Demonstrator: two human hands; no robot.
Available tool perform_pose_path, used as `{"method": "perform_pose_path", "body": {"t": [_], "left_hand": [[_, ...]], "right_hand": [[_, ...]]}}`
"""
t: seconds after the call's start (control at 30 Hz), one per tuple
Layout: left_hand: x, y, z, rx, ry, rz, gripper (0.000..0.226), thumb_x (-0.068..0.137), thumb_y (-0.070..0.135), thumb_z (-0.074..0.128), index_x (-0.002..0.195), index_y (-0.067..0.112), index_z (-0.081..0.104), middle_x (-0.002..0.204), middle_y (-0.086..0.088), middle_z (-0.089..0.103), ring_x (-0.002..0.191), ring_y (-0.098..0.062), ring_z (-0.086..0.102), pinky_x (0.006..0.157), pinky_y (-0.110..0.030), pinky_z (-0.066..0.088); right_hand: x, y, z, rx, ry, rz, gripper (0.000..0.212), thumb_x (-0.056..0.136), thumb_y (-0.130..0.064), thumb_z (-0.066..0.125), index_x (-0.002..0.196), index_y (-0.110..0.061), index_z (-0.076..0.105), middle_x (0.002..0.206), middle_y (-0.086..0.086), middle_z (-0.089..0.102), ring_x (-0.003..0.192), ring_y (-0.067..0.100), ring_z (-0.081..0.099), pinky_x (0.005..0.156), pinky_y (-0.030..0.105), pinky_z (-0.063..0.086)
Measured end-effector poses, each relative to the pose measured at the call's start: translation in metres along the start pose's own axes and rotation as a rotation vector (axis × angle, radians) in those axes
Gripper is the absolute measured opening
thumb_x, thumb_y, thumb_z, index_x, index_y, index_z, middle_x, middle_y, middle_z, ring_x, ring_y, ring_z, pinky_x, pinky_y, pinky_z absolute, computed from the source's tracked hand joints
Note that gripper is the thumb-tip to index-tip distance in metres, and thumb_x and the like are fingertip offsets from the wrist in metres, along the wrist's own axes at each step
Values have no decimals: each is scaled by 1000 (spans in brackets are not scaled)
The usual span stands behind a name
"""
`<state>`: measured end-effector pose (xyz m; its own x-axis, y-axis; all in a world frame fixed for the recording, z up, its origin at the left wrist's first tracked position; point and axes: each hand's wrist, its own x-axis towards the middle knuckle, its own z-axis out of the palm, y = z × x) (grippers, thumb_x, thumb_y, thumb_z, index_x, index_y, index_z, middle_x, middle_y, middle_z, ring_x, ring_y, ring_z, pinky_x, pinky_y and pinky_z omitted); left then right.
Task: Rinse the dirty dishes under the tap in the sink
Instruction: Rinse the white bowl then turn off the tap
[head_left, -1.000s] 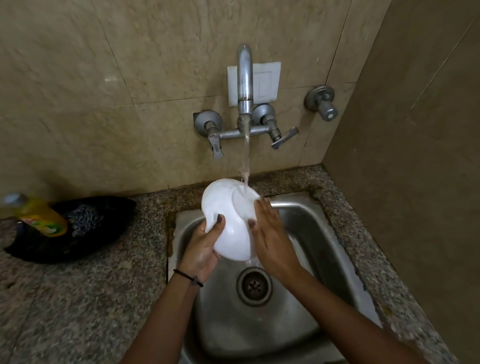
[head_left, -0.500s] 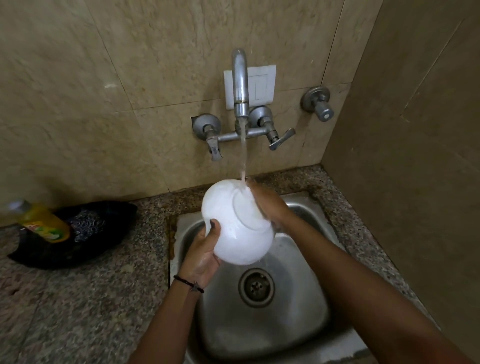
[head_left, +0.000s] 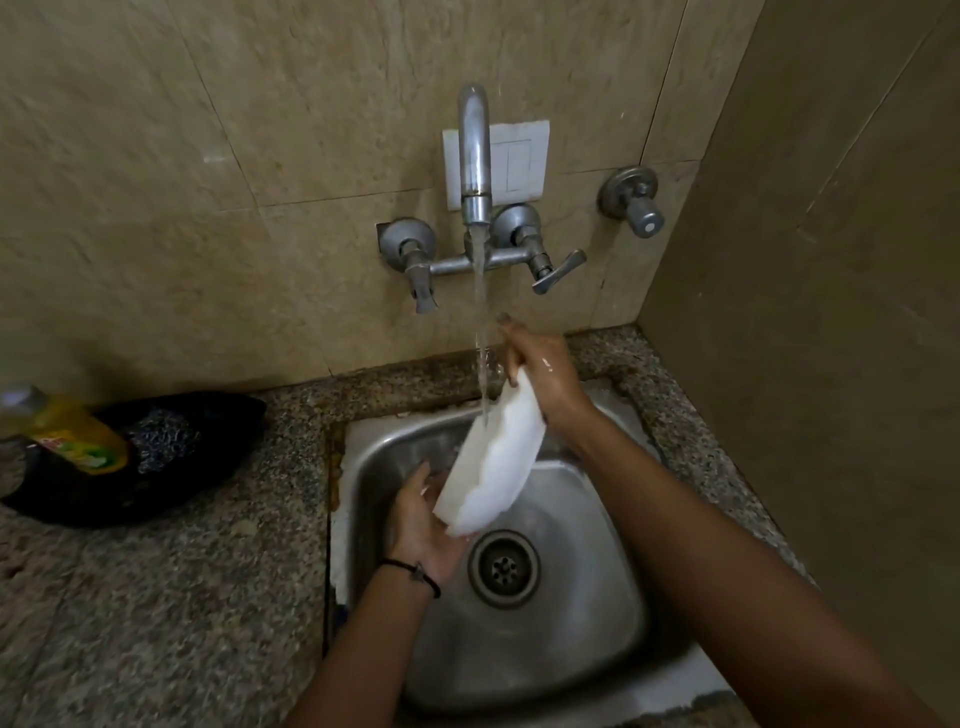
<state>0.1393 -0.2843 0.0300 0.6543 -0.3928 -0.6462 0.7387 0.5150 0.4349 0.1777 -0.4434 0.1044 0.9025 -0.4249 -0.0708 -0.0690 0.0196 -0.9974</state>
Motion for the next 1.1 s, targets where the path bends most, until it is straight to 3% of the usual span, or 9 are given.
{"method": "perform_pose_path", "body": {"t": [0.13,0.23,0.3,0.37,0.53,0.7,0.87,1.0,1.1], "left_hand": [[4,4,9,133,-35,-21,39,98,39,40,114,13,63,85,-9,76,78,-29,71,68,-37,56],[10,12,16,207,8,25,40,98,43,41,121,15,57,97,-10,73,94,-32,64,76,-43,51],[13,17,21,285,73,76,43,94,45,48,125,16,58,112,-13,68,100,-34,63,78,-47,52],[15,22,25,337,157,187,43,92,41,56,125,14,60,116,-14,67,101,-35,65,80,-50,54],[8,44,37,603,231,461,29,91,26,62,115,10,68,107,-10,70,95,-30,66,87,-47,54],[0,63,42,769,161,494,36,87,1,59,120,13,65,112,-10,68,101,-30,64,88,-43,53],[-8,50,23,748,32,428,44,88,10,61,130,20,56,120,-4,66,106,-25,63,84,-45,56],[2,36,7,723,172,334,35,96,16,52,131,17,51,125,-8,60,111,-33,57,76,-50,56],[13,32,-5,599,172,140,34,96,13,51,130,16,50,121,-12,61,102,-35,61,76,-56,56]], "right_hand": [[-1,13,-31,177,-178,-9,55,90,-25,53,40,-3,46,45,12,44,71,28,62,91,40,43],[-5,14,-48,142,-269,73,35,95,-14,49,70,4,66,80,14,69,101,26,66,94,32,47],[-3,13,-54,-142,-310,60,21,93,-13,55,108,-4,67,112,5,67,104,17,63,87,22,50],[4,21,-55,-534,-273,-64,29,92,-12,59,120,-10,62,116,3,63,100,11,57,77,8,43],[-3,60,-42,-443,-26,77,18,91,-28,61,90,-11,65,84,5,65,74,18,59,62,25,43],[-32,93,-18,-53,53,337,28,89,-30,63,101,-5,68,95,15,70,86,28,65,78,40,53],[-36,100,-5,142,130,447,28,89,-37,62,103,-14,68,100,8,71,91,25,66,83,42,55],[-27,85,-10,-70,221,359,20,91,-28,61,92,-9,65,95,12,69,84,25,63,74,36,53],[-21,72,-21,-342,192,278,20,93,-20,56,103,-6,66,102,12,69,91,26,64,84,39,53]]}}
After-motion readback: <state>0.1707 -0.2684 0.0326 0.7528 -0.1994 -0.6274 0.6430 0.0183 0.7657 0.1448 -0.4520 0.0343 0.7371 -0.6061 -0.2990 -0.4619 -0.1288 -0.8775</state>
